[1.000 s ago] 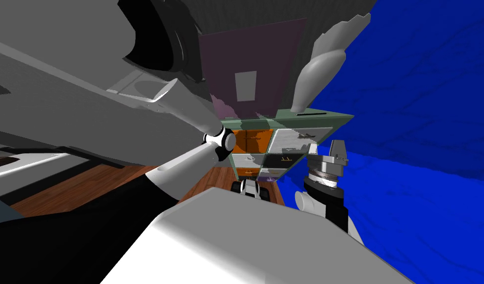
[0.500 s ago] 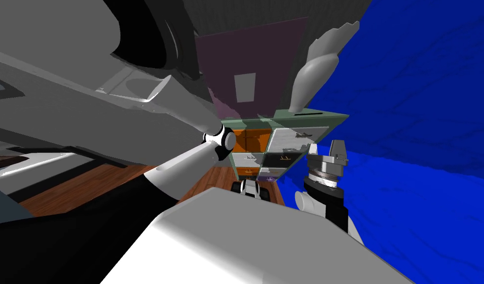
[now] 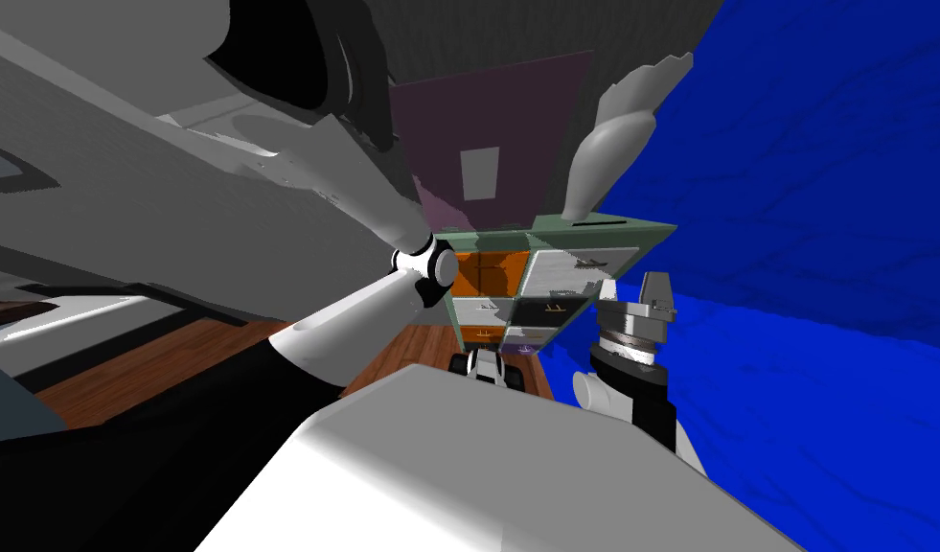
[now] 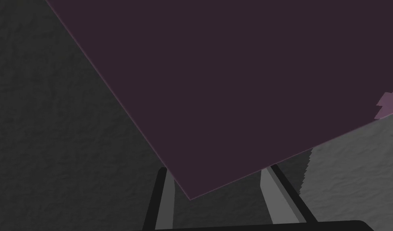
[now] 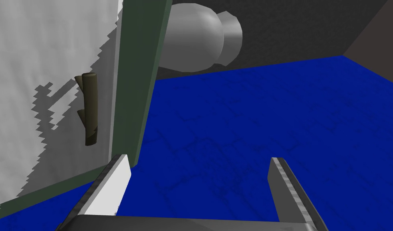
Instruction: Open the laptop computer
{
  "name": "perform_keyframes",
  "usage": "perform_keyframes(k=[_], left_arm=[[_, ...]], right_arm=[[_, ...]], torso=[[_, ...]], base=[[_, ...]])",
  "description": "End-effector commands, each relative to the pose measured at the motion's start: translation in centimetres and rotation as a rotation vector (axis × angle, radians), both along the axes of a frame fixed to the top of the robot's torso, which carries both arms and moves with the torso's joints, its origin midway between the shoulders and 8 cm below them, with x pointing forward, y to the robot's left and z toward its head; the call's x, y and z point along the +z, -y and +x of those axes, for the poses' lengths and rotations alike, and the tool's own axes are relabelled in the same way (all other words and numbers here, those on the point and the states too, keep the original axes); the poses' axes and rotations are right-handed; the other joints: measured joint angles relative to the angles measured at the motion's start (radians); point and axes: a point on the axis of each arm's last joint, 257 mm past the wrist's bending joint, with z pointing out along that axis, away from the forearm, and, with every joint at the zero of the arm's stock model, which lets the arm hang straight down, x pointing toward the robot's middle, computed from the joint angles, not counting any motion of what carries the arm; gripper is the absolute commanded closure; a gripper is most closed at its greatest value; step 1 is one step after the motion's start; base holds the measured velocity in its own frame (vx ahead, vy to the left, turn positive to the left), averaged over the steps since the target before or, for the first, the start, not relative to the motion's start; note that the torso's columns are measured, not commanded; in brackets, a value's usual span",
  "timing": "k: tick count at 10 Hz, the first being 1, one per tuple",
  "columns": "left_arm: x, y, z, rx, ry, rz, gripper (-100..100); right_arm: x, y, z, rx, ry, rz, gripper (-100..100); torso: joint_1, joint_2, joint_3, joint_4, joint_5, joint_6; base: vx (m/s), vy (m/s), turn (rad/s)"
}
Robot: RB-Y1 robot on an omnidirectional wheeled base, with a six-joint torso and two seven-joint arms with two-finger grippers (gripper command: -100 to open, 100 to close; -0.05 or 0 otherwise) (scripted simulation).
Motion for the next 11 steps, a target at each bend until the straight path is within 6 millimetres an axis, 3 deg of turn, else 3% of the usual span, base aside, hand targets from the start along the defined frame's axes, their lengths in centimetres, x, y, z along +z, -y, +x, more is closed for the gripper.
perform_keyframes(k=[1, 11], left_arm=[[-0.5, 0.0, 1.4, -0.002, -0.064, -0.009, 100], [-1.4, 0.5, 5.1, -0.01, -0.241, -0.031, 100]], right_arm=[[0.0, 0.0, 0.0, 0.0, 0.0, 0.0, 0], [0.0, 0.0, 0.0, 0.0, 0.0, 0.0, 0]], torso=[[0.001, 0.0, 0.0, 0.0, 0.0, 0.0], [0.001, -0.001, 0.001, -0.004, 0.002, -0.001]], base=[[0.008, 0.008, 0.001], [0.009, 0.009, 0.002]])
